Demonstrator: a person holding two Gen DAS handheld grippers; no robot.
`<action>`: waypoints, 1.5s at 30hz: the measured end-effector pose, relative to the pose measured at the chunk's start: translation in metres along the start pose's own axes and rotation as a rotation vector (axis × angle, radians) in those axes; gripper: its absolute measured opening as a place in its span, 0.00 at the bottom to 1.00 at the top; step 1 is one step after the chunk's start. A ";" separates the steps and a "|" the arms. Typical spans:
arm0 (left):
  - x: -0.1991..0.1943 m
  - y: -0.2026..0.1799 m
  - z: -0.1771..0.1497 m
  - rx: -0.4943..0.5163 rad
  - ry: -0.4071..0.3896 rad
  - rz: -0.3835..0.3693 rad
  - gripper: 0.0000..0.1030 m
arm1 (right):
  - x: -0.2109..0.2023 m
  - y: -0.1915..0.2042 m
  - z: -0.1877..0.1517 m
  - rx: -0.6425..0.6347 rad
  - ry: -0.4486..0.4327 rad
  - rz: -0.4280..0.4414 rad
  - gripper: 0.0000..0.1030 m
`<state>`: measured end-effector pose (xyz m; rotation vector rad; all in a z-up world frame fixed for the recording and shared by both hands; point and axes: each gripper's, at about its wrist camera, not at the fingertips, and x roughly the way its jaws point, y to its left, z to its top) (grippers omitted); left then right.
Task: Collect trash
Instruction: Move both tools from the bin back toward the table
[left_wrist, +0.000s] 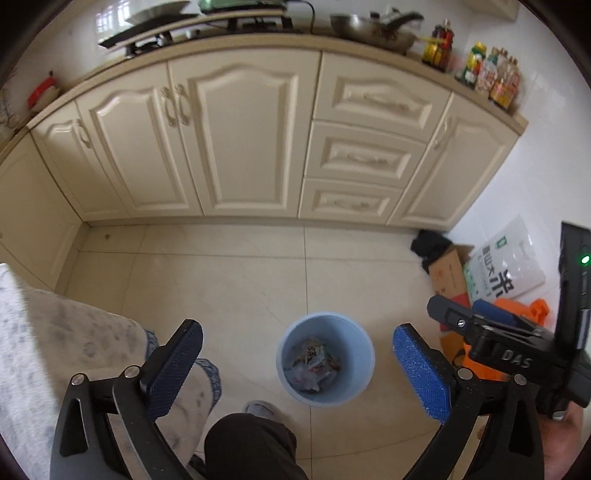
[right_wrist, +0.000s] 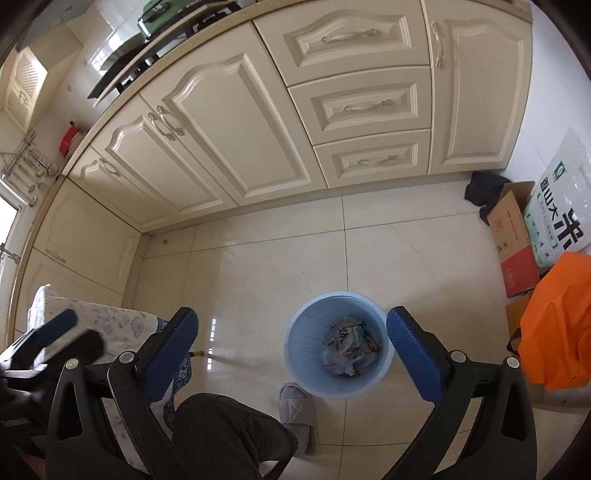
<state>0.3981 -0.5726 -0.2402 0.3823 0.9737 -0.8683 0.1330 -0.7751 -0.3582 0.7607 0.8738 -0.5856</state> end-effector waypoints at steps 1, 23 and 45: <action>-0.009 0.001 -0.002 -0.008 -0.016 0.000 0.99 | -0.004 0.004 0.000 -0.004 -0.006 0.003 1.00; -0.326 0.122 -0.210 -0.210 -0.457 0.179 0.99 | -0.123 0.195 -0.023 -0.275 -0.185 0.228 1.00; -0.463 0.204 -0.402 -0.518 -0.624 0.450 0.99 | -0.173 0.416 -0.136 -0.732 -0.209 0.454 1.00</action>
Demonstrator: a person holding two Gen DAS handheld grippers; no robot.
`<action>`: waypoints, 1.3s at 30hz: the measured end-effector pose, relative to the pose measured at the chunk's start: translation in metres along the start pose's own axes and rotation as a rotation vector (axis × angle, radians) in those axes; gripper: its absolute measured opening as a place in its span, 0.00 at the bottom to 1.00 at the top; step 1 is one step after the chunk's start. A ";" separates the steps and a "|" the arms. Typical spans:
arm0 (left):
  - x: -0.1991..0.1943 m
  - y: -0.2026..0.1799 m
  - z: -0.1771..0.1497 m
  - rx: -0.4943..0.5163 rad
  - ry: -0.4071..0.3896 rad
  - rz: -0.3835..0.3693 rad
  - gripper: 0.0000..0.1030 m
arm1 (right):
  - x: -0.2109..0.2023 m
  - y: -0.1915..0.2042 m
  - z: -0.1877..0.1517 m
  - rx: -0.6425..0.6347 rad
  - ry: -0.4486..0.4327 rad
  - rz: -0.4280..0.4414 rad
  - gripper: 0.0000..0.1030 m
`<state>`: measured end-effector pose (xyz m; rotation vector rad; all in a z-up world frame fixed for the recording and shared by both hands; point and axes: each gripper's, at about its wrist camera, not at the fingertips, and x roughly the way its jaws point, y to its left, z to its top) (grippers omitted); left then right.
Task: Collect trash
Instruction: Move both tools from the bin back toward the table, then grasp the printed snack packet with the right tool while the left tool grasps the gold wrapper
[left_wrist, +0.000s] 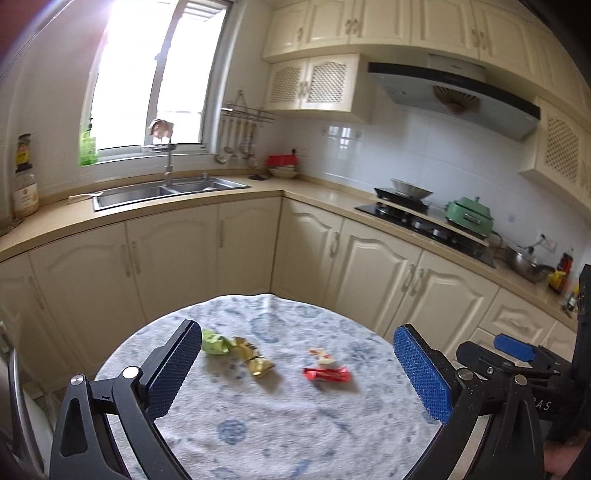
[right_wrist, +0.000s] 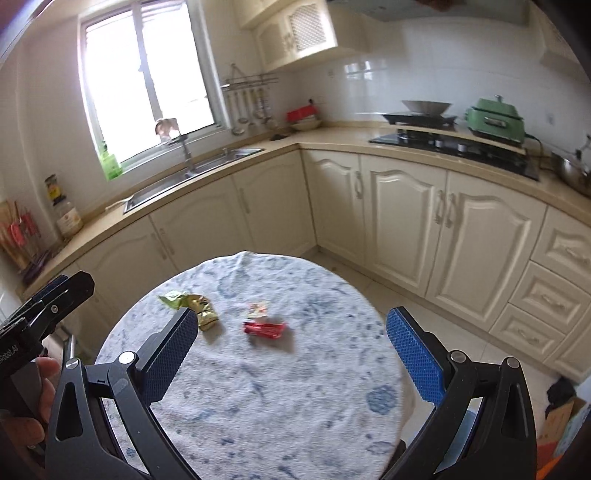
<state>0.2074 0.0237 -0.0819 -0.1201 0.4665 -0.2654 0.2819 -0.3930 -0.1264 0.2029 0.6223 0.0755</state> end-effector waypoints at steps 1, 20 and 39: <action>-0.003 0.006 -0.002 -0.009 0.000 0.012 0.99 | 0.004 0.006 0.000 -0.011 0.004 0.005 1.00; 0.087 0.058 0.010 -0.106 0.150 0.128 0.99 | 0.135 0.045 -0.012 -0.098 0.214 0.071 0.97; 0.224 0.052 0.005 -0.098 0.320 0.145 0.99 | 0.254 0.030 -0.037 -0.094 0.381 0.074 0.29</action>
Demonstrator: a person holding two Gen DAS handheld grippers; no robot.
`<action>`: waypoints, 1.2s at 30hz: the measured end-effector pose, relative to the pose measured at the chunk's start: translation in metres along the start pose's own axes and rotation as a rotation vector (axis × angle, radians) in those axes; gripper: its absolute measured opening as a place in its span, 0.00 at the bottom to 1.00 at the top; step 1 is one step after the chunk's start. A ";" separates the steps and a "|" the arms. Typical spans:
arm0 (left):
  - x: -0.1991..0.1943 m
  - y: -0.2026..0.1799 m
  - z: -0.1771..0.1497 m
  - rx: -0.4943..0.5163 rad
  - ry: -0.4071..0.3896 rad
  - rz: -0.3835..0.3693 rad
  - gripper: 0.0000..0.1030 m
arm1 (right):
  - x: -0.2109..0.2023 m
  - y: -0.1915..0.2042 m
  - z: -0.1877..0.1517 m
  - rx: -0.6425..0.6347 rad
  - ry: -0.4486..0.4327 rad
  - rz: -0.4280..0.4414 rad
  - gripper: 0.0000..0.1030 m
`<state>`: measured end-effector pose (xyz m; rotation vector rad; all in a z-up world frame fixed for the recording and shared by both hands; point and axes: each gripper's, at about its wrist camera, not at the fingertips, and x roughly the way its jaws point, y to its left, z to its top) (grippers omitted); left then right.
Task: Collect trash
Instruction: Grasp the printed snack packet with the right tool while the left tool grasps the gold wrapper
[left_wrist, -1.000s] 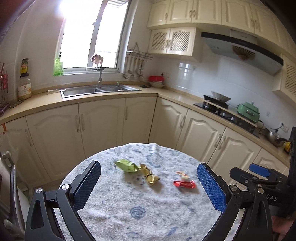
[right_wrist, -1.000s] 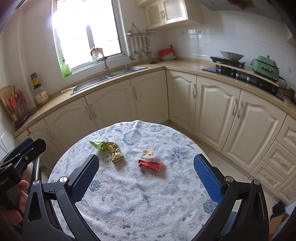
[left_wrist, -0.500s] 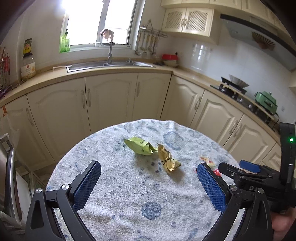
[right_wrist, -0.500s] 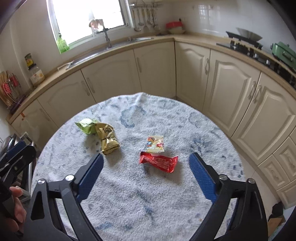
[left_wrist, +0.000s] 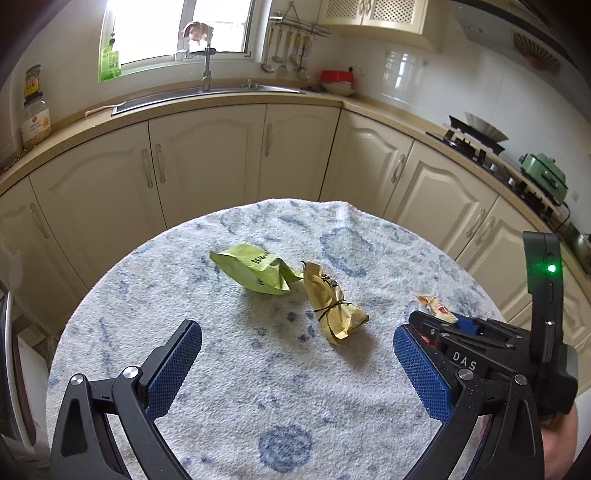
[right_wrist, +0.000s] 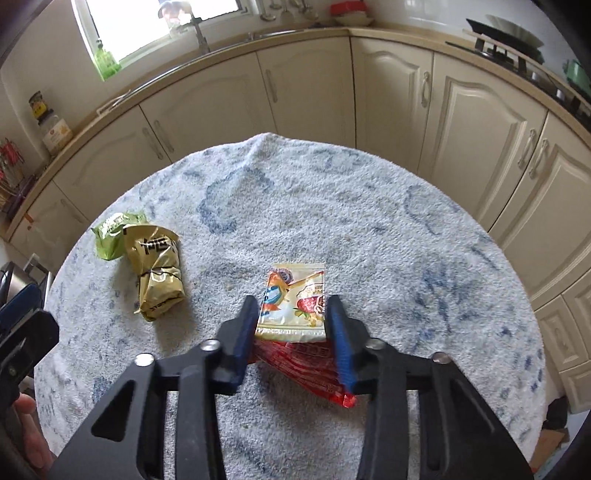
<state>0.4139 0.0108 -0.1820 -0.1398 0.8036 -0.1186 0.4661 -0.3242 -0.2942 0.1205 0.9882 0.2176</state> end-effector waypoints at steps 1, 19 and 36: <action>0.006 -0.003 -0.001 0.000 0.004 0.002 0.99 | -0.001 -0.001 0.000 0.002 -0.005 0.010 0.29; 0.121 -0.051 0.013 0.019 0.100 -0.051 0.27 | -0.041 -0.028 -0.006 0.070 -0.076 0.047 0.29; 0.068 -0.063 -0.023 0.068 0.066 -0.124 0.21 | -0.099 -0.027 -0.039 0.086 -0.131 0.057 0.29</action>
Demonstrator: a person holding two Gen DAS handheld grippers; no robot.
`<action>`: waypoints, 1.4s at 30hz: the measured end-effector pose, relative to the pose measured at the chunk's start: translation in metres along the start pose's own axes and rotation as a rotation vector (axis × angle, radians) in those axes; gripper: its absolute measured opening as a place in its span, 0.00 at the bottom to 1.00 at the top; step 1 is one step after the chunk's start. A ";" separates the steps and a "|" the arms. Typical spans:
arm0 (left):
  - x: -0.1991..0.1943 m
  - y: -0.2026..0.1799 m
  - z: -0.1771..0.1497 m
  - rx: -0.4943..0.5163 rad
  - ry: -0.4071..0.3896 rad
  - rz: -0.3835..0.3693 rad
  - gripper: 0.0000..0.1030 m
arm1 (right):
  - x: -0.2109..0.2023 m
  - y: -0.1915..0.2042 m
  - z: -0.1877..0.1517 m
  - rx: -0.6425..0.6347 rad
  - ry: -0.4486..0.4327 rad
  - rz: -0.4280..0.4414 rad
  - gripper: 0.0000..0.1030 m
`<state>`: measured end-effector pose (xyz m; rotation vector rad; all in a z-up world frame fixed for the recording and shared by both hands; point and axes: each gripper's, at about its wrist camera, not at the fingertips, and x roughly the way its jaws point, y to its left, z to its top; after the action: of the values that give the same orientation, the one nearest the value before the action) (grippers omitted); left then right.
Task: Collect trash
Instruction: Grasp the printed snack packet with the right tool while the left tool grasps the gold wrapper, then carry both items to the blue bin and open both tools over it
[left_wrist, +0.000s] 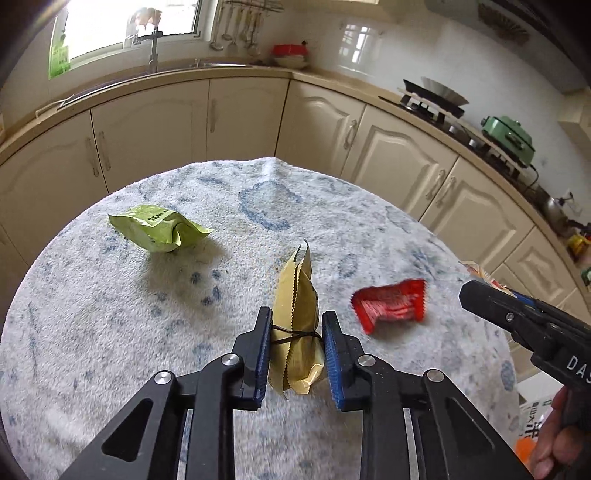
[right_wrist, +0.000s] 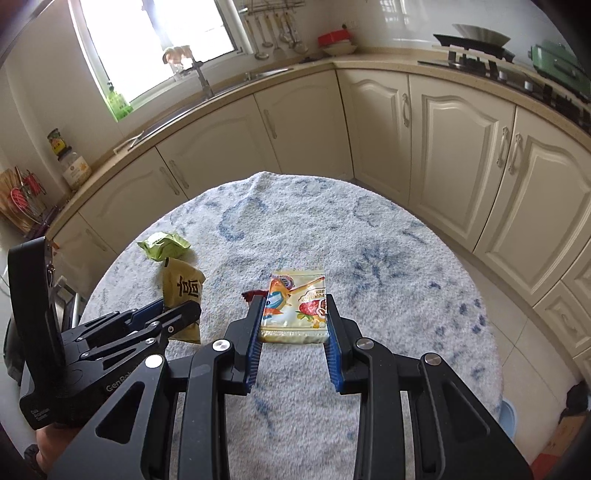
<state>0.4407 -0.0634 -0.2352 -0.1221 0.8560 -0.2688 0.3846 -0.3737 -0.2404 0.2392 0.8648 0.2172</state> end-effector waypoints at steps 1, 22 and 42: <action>-0.004 -0.002 -0.002 0.004 -0.006 -0.002 0.21 | -0.004 0.000 -0.001 0.001 -0.004 0.001 0.29; -0.016 -0.040 -0.039 0.073 0.060 -0.027 0.19 | -0.062 -0.016 -0.034 0.033 -0.058 -0.012 0.29; -0.144 -0.138 -0.019 0.274 -0.172 -0.216 0.18 | -0.174 -0.085 -0.049 0.143 -0.233 -0.124 0.29</action>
<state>0.3111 -0.1556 -0.1133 0.0186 0.6284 -0.5674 0.2446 -0.4983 -0.1707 0.3364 0.6613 0.0109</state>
